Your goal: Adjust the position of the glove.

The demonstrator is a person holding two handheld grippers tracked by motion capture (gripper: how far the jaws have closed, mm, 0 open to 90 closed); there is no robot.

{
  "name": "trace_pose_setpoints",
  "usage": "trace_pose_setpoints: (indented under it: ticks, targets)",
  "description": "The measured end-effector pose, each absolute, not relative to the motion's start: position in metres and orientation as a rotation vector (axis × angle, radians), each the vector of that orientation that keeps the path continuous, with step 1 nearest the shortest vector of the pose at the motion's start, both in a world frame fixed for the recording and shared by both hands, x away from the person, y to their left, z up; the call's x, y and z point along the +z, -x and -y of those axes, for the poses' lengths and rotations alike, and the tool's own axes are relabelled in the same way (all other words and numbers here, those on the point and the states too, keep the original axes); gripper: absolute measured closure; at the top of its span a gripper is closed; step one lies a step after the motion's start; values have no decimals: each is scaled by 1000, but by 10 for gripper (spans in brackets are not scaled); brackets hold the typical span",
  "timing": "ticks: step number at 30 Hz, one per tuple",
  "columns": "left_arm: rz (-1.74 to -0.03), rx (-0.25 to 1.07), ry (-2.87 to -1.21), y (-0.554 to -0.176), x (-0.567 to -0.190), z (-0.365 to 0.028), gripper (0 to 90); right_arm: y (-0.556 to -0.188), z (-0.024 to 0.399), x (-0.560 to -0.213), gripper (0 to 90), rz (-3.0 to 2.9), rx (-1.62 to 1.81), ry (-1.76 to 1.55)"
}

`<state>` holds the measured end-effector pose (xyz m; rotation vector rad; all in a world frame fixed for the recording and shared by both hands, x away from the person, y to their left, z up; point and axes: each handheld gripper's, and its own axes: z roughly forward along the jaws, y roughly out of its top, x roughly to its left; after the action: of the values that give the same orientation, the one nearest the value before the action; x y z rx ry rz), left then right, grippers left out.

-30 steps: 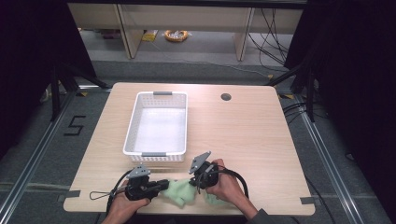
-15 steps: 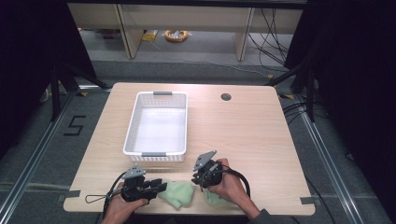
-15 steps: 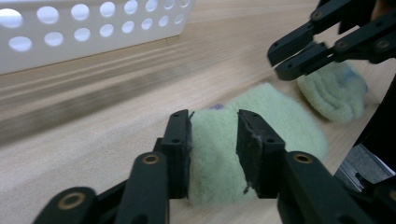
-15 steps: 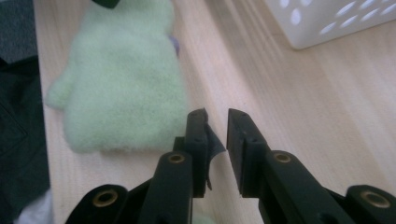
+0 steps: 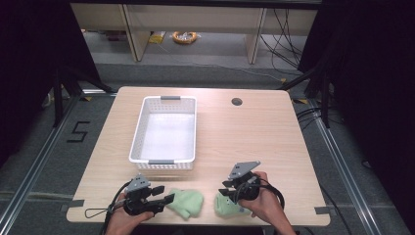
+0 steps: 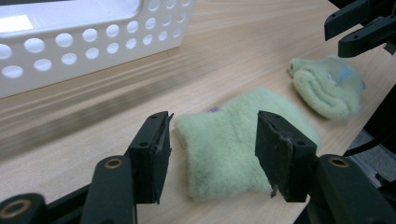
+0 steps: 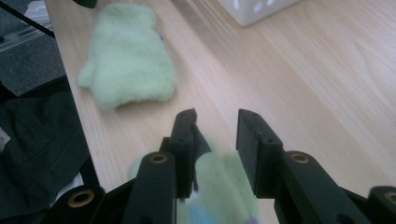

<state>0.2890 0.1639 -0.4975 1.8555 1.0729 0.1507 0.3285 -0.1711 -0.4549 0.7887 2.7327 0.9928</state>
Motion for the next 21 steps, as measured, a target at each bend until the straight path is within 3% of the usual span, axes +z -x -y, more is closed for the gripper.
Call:
trace_pose_setpoints:
  ticks: [11,21]
  targets:
    - [-1084,135,-1882,-287,-497,-160,324,-312,192,-465,637,-2679,984,-931]
    - [-1077,144,-1897,-287,-497,-160,313,-302,201,-484,540,-2623,988,-1145]
